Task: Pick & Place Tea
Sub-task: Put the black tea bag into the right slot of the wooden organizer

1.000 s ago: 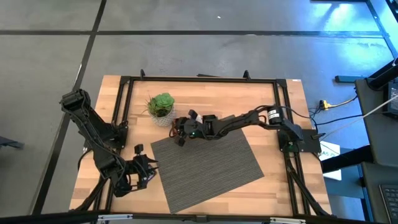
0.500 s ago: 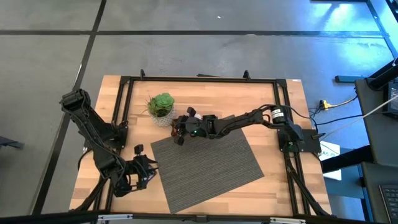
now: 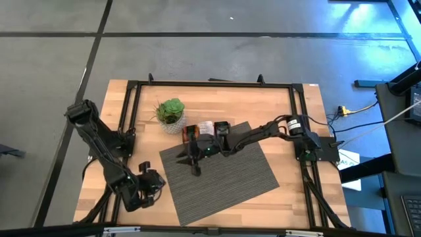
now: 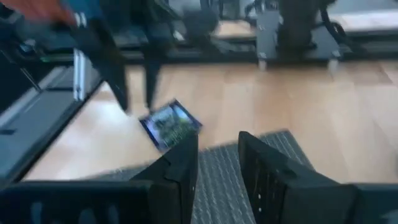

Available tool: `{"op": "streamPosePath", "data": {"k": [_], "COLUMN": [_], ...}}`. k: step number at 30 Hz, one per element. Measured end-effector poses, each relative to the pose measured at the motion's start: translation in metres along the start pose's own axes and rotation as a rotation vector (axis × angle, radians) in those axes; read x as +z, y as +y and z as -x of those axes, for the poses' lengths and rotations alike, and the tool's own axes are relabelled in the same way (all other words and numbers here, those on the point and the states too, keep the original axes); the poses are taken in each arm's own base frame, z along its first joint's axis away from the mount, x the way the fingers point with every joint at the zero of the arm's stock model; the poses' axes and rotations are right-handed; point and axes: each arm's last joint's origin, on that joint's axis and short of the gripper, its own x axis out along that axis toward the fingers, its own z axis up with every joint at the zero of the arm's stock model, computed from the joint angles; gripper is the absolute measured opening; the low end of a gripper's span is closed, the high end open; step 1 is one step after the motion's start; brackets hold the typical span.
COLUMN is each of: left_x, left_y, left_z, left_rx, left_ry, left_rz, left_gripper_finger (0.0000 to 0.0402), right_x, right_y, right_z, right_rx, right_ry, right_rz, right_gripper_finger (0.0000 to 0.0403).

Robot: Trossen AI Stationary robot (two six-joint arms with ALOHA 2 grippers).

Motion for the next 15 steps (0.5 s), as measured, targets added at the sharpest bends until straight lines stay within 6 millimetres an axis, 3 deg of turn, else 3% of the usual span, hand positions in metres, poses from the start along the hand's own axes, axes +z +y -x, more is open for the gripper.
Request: {"op": "streamPosePath", "data": {"k": [4,9,15], "left_x": [-0.014,-0.026,-0.040], "left_y": [-0.004,-0.007,-0.010], "left_z": [-0.012,-0.015,-0.025], "left_rx": [0.014,0.034,0.087], "left_ry": [0.143,0.189,0.238], "left_rz": [0.008,0.085,0.112], "left_gripper_finger": [0.0109,0.0109,0.0109], "right_x": [0.001,-0.001,0.000], "right_y": [0.017,0.033,0.035], "right_z": [-0.002,-0.004,-0.004], "right_rx": [0.001,0.020,0.016], "right_ry": [-0.032,-0.049,-0.044], "right_rz": [-0.002,0.008,-0.117], "right_gripper_finger": [0.0117,0.0117,0.0117]}}
